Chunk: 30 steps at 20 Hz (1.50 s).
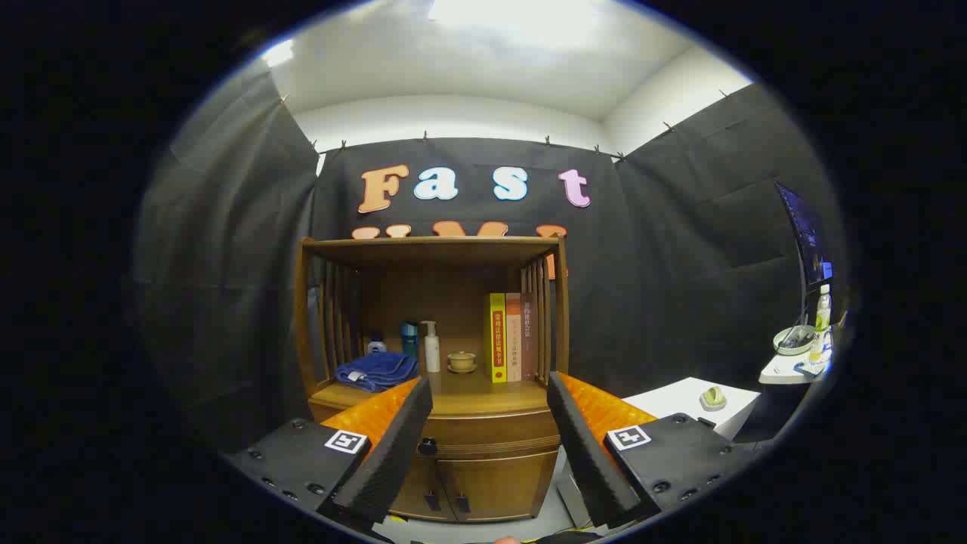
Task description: Pull open the drawer, take out the items inside it, and place them on the countertop above the cabinet.
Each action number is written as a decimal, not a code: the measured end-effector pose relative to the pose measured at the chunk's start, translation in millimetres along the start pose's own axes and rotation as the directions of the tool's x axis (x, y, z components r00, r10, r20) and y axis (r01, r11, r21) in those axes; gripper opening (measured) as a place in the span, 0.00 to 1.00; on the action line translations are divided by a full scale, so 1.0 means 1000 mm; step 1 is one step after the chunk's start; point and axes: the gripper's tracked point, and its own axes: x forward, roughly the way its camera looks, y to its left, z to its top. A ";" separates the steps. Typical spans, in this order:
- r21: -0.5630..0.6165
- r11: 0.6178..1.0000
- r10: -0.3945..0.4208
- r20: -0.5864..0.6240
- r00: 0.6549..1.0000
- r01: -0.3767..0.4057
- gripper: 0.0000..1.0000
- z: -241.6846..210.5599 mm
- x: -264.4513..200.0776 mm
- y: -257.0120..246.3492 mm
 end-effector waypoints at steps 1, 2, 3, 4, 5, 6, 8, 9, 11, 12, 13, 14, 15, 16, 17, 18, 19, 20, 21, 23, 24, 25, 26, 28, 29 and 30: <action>-0.002 1.000 -0.004 -0.004 1.000 0.004 1.00 -0.001 0.001 -0.001; -0.005 1.000 -0.005 -0.010 1.000 0.005 1.00 -0.003 0.001 -0.002; -0.004 1.000 -0.005 -0.015 1.000 0.005 1.00 -0.005 0.003 -0.003; 0.001 1.000 -0.006 -0.019 1.000 0.006 1.00 -0.006 0.003 -0.003; 0.006 1.000 -0.005 -0.020 1.000 0.005 1.00 -0.007 0.003 -0.003; 0.012 1.000 -0.006 -0.019 1.000 0.006 1.00 -0.005 0.003 -0.003; 0.014 1.000 -0.007 -0.017 1.000 0.007 1.00 -0.004 0.003 -0.004; 0.012 1.000 -0.009 -0.016 1.000 0.009 1.00 -0.004 0.003 -0.004; 0.008 1.000 -0.015 -0.017 1.000 0.015 1.00 -0.004 0.003 -0.005; 0.010 1.000 -0.014 -0.019 1.000 0.014 1.00 -0.004 0.003 -0.005; 0.012 1.000 -0.013 -0.021 1.000 0.013 1.00 -0.005 0.002 -0.004; 0.015 1.000 -0.011 -0.023 1.000 0.011 1.00 -0.005 0.003 -0.003; 0.016 1.000 -0.010 -0.023 1.000 0.010 1.00 -0.005 0.003 -0.002; 0.016 1.000 -0.010 -0.023 1.000 0.010 1.00 -0.004 0.003 -0.001; 0.014 1.000 -0.009 -0.025 1.000 0.009 1.00 -0.005 0.003 -0.001; 0.014 1.000 -0.007 -0.025 1.000 0.007 1.00 -0.005 0.002 0.001; 0.014 1.000 -0.005 -0.024 1.000 0.005 1.00 -0.005 0.003 0.002; 0.015 1.000 -0.003 -0.023 1.000 0.003 1.00 -0.005 0.003 0.003; 0.017 1.000 -0.001 -0.022 1.000 0.002 1.00 -0.005 0.003 0.004; 0.027 1.000 0.007 -0.028 1.000 -0.006 1.00 -0.009 0.003 0.008; 0.033 0.999 0.015 -0.032 0.999 -0.014 1.00 -0.010 0.003 0.011; 0.036 0.999 0.023 -0.034 0.999 -0.021 1.00 -0.011 0.003 0.014; 0.034 0.999 0.027 -0.034 0.999 -0.025 0.99 -0.011 0.003 0.016; 0.026 0.999 0.032 -0.036 0.999 -0.031 1.00 -0.011 0.004 0.021; 0.024 0.999 0.035 -0.036 0.999 -0.034 1.00 -0.011 0.005 0.025; 0.019 0.999 0.046 -0.034 0.998 -0.046 1.00 -0.011 0.007 0.031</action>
